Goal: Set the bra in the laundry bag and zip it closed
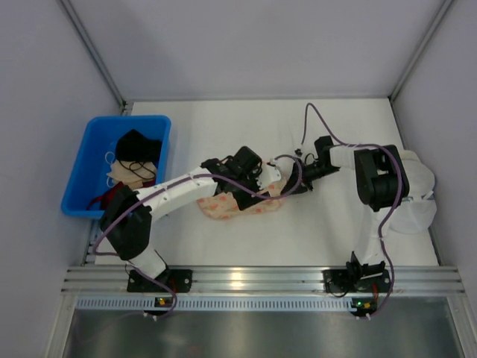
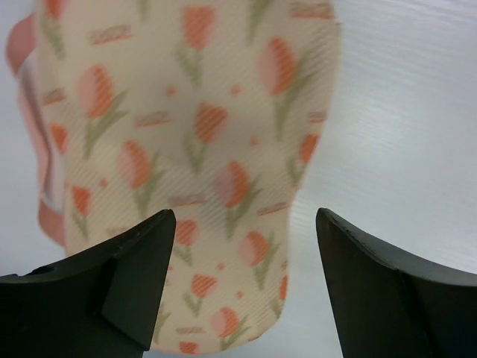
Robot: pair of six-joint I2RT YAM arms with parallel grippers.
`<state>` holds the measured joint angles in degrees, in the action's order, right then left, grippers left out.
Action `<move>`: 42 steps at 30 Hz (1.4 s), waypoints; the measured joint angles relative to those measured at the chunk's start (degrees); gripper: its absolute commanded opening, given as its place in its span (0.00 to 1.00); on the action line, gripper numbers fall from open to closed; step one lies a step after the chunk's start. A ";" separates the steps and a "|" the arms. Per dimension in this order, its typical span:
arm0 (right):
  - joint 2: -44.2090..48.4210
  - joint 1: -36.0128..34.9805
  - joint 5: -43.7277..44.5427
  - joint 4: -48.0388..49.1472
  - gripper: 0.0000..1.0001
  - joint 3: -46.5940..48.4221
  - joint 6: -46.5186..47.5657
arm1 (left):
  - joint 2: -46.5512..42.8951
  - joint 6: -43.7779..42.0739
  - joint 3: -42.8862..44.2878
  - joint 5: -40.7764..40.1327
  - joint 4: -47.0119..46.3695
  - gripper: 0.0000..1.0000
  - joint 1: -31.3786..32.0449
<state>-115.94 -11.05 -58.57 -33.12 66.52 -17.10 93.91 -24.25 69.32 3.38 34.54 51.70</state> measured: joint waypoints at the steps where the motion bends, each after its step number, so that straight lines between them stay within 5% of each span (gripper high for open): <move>1: 0.00 0.00 0.28 -0.15 0.06 0.04 0.46 | -0.63 0.48 -0.02 0.02 -0.02 0.83 -2.34; 7: 0.00 0.24 2.03 -1.95 0.34 2.67 2.45 | 1.77 1.79 0.61 -0.39 0.15 0.83 -8.81; 8: 0.00 0.28 2.23 -2.16 0.53 3.37 2.82 | 3.10 1.97 1.11 -0.37 0.15 0.83 -8.83; 10: 0.00 0.44 3.13 -2.95 0.73 4.57 3.50 | 5.99 2.45 2.16 -0.13 0.07 0.82 -8.72; 11: 0.00 0.57 3.63 -3.43 0.92 5.09 4.02 | 7.54 2.95 2.62 -0.17 0.11 0.82 -8.70; 12: 0.04 0.79 4.31 -4.13 0.99 5.55 4.28 | 8.98 3.32 2.95 -0.22 0.00 0.81 -8.63; 21: 3.78 10.38 10.75 -10.38 0.99 10.40 10.93 | 19.26 2.71 10.82 -1.05 0.26 0.77 -10.93; 30: 8.20 21.38 10.12 -13.68 0.99 9.31 14.53 | 38.36 -11.85 39.30 -1.38 -2.78 0.80 -21.09; 42: 10.93 22.12 7.43 -16.68 0.99 6.97 17.11 | 49.03 -34.60 40.33 -15.63 -43.47 0.92 -27.34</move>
<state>-105.01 11.07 -51.13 -49.80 73.49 0.01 142.93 -58.85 109.65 -12.25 -8.93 24.36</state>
